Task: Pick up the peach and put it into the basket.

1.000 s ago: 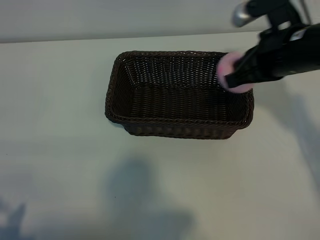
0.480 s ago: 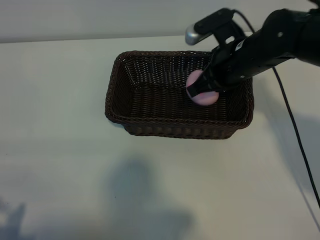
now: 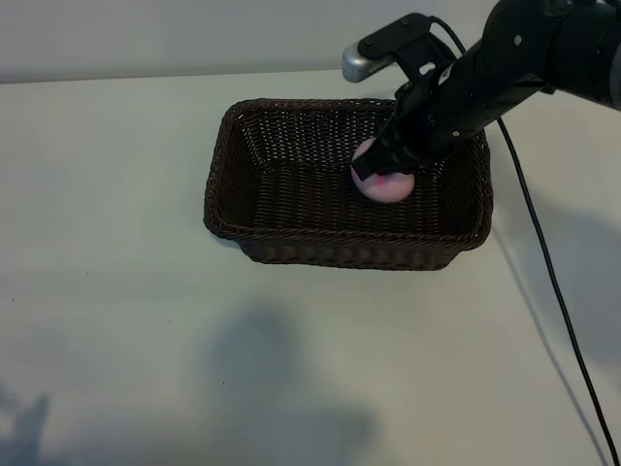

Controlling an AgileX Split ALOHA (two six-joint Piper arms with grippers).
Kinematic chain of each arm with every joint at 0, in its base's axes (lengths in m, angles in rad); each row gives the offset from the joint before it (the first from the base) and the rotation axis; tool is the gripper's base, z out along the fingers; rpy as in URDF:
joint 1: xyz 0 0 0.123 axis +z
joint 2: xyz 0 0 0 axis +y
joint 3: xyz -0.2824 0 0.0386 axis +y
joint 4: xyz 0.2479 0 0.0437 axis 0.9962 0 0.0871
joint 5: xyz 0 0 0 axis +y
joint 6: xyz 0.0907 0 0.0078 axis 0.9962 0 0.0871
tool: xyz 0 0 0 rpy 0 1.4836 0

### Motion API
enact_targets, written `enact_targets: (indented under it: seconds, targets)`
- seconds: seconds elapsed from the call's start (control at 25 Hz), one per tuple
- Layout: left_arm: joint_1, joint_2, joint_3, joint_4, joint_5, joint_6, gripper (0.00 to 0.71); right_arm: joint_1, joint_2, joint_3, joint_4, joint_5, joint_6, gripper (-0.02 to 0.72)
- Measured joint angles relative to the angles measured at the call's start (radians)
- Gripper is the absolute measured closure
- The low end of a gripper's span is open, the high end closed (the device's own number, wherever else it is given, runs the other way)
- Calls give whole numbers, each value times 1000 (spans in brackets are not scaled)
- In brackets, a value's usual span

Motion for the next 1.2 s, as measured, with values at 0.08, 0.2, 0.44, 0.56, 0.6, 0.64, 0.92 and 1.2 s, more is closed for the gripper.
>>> enact_targets:
  seconds: [0.08, 0.2, 0.44, 0.56, 0.6, 0.64, 0.92, 1.2]
  targets:
    - [0, 0, 0, 0, 0, 0, 120, 0, 0, -6, 1, 17, 2, 324]
    - [0, 0, 0, 0, 0, 0, 120, 0, 0, -8, 1, 33, 2, 161]
    - [0, 0, 0, 0, 0, 0, 120, 0, -20, -11, 1, 30, 7, 95]
    - [0, 0, 0, 0, 0, 0, 121, -6, -56, -46, -21, 38, 36, 107]
    - [0, 0, 0, 0, 0, 0, 121, -17, -68, -66, -25, 48, 52, 109]
    - [0, 0, 0, 0, 0, 0, 121, -31, -76, -88, -30, 62, 64, 110]
    - [0, 0, 0, 0, 0, 0, 121, -205, -86, -177, -110, 200, 89, 112]
    - [0, 0, 0, 0, 0, 0, 121, -476, -86, -177, -180, 259, 107, 112]
